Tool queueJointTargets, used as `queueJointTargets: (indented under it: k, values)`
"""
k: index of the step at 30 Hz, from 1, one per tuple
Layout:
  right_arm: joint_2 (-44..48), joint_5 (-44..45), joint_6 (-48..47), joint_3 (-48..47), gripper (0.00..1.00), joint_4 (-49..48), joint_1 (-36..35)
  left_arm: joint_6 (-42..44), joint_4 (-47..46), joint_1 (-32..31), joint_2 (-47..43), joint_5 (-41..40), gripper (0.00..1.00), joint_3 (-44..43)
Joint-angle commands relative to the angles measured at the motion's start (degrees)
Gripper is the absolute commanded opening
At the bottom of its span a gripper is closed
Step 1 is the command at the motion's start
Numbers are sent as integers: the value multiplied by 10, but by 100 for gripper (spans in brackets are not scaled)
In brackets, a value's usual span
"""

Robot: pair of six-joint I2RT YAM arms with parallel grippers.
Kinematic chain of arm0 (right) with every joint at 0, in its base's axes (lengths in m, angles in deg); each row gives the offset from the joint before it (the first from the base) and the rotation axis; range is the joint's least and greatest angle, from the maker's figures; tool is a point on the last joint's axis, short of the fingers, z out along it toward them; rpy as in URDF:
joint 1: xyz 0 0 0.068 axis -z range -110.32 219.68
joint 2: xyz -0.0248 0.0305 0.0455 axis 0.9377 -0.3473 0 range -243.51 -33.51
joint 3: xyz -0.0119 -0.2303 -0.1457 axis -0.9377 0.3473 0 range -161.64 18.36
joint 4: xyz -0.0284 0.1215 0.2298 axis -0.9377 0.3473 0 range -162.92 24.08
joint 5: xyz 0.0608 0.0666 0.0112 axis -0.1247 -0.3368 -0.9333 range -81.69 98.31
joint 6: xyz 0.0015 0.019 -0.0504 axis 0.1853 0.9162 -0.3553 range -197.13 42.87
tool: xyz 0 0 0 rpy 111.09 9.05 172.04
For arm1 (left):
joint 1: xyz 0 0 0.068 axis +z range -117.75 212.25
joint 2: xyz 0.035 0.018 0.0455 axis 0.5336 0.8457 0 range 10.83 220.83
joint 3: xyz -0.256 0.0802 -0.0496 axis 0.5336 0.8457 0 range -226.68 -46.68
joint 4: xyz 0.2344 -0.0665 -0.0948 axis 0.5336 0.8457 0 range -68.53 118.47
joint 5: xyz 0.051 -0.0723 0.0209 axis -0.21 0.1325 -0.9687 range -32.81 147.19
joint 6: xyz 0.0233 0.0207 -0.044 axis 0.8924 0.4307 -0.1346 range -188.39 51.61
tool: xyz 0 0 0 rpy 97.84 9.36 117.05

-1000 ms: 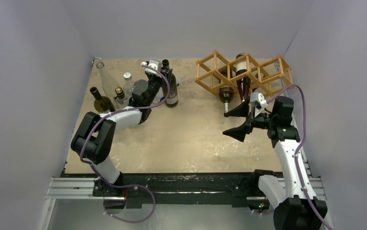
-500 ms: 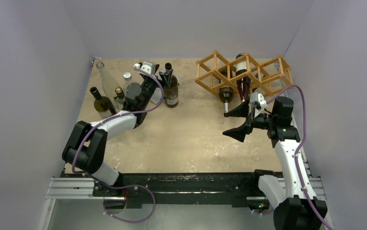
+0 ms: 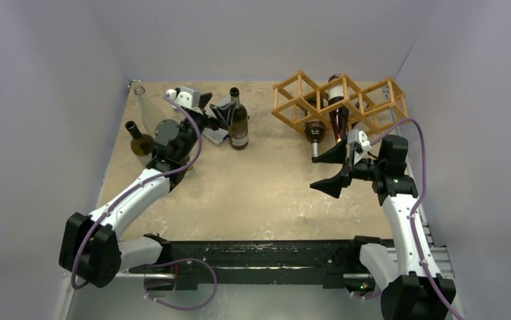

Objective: Take the wine bottle off the wine rack
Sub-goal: Place the wine bottle at the center of the board, then pick up the wine bottle from the wine rack.

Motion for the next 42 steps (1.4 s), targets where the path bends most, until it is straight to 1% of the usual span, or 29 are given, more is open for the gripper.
queueJointTargets:
  k: [1,7,11,15,17,22,26,28,31,35,38,42]
  values:
    - [-1,10,-20,-26,99,12,3,-44,141,6,-66,22,87,-19]
    - [-1,18,-33,-26,99,22,3,-70,255,6,-136,41,95,-26]
    - [0,28,-44,-27,99,31,4,-92,330,6,-173,73,96,-35]
    - [0,35,-55,-28,99,39,9,-125,398,6,-218,78,98,-29]
    - [0,41,-58,-29,99,41,13,-139,433,6,-248,76,99,-14]
    - [-1,61,-61,-33,99,44,22,-161,477,6,-322,88,100,34]
    - [-2,113,-58,-49,99,56,22,-173,495,6,-373,115,100,74]
    - [-7,142,-66,-66,99,79,22,-179,519,6,-391,119,100,85]
    - [-21,191,-109,-105,99,142,22,-159,578,6,-408,124,100,81]
    - [-47,226,-117,-154,99,181,22,-100,652,6,-417,138,100,60]
    - [-70,248,-102,-187,99,192,22,-72,673,6,-417,151,100,62]
    - [-96,283,-84,-225,99,196,22,-64,683,6,-410,169,100,52]
